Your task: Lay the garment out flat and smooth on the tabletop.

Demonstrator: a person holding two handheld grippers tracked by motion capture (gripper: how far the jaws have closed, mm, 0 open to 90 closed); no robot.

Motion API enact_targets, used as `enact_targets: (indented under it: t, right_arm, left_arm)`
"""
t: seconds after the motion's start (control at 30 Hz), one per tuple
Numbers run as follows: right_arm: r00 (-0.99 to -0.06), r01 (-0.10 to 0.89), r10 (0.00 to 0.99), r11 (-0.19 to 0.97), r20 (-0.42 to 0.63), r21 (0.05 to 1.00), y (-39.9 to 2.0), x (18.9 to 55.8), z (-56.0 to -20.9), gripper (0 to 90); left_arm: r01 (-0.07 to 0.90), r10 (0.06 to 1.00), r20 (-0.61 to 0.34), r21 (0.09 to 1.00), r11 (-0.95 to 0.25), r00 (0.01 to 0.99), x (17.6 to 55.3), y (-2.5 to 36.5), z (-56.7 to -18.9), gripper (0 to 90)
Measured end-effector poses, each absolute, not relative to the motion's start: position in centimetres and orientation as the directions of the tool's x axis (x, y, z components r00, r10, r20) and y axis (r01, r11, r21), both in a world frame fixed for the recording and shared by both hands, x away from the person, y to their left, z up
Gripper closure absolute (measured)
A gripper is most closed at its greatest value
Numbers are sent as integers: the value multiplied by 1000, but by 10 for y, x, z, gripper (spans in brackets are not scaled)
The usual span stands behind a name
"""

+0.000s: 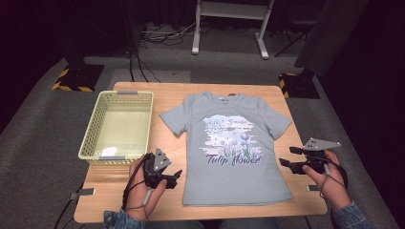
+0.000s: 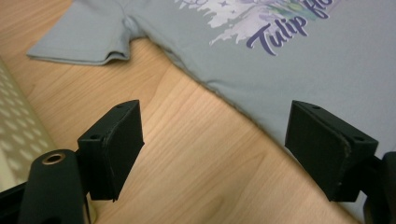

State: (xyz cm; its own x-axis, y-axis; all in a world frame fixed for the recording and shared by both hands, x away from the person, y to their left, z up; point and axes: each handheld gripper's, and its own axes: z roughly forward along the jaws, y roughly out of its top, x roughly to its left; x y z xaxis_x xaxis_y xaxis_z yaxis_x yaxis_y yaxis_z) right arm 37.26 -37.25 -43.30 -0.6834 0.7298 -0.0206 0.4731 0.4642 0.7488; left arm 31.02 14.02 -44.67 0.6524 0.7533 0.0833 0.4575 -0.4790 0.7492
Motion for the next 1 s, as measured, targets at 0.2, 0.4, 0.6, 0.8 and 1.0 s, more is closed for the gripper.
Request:
enact_targets:
  t: [0.2, 0.4, 0.6, 0.8, 1.0]
  right_arm:
    - [-666, 483, 745, 455, -23, 749, -382, 367, -437, 224]
    - [-652, 493, 758, 453, -30, 742, -388, 362, -445, 195]
    - [-653, 521, 757, 481, -34, 705, -394, 359, -457, 167]
    - [-632, 547, 774, 467, -22, 694, -401, 355, -468, 167]
    - [-638, 549, 769, 485, -33, 681, -407, 352, -481, 160]
  left_arm:
    - [482, 766, 76, 736, -475, 639, 301, 157, -453, 190]
    - [514, 772, 62, 713, -478, 632, 295, 171, -460, 190]
    - [550, 799, 46, 701, -454, 600, 290, 189, -470, 190]
    - [587, 826, 38, 685, -431, 563, 284, 207, -480, 191]
    - [617, 849, 14, 680, -396, 529, 283, 221, -488, 193]
